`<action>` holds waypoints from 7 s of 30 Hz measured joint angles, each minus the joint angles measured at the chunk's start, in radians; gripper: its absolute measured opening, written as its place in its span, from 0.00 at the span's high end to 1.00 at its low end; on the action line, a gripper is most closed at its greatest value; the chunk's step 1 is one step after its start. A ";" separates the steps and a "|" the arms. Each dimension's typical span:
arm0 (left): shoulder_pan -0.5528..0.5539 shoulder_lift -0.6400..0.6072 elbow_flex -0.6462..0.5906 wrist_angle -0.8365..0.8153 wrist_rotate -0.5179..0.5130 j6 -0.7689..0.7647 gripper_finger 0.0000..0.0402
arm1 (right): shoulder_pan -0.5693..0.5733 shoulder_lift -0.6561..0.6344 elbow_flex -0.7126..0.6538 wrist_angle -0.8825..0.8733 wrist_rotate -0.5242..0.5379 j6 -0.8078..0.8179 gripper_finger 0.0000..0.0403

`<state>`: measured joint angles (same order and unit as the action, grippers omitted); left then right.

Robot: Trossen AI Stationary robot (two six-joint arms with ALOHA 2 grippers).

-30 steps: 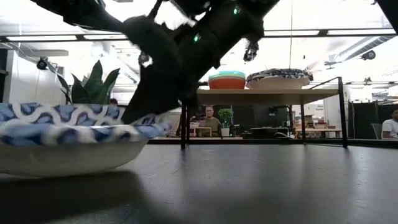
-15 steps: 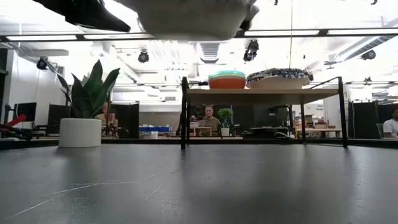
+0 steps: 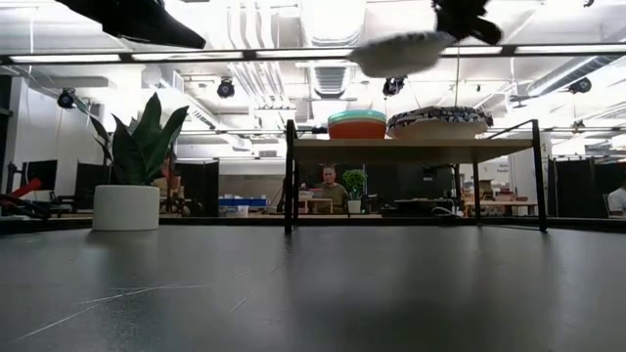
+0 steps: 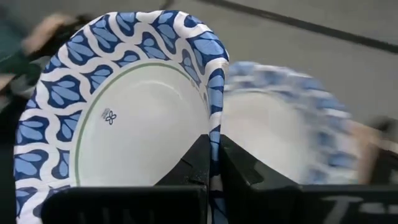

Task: Place and stack bowls onto a shelf
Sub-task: Stack the white paper plate on top of the white paper plate on the shelf, then return to Home Position

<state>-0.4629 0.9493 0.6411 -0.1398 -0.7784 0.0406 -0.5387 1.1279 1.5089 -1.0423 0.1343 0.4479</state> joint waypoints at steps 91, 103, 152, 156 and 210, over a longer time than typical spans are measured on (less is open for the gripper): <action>-0.110 -0.339 -0.281 0.311 0.003 0.156 0.88 | 0.861 -0.468 -1.000 1.085 0.238 -0.542 0.67; 0.150 -0.643 -0.510 0.407 0.158 0.147 0.91 | 0.598 -0.663 -1.154 1.109 -0.063 -0.564 0.67; 0.205 -0.906 -0.623 0.204 0.298 0.029 0.91 | 0.416 -1.100 -1.497 1.065 -0.175 -0.336 0.67; 0.205 -0.906 -0.623 0.204 0.298 0.029 0.91 | 0.416 -1.100 -1.497 1.066 -0.175 -0.336 0.67; 0.205 -0.905 -0.622 0.206 0.297 0.028 0.91 | 0.416 -1.100 -1.499 1.069 -0.175 -0.336 0.67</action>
<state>-0.2581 0.0444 0.0193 0.0658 -0.4812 0.0689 -0.1230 0.0284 0.0101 0.0265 -0.0402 0.1120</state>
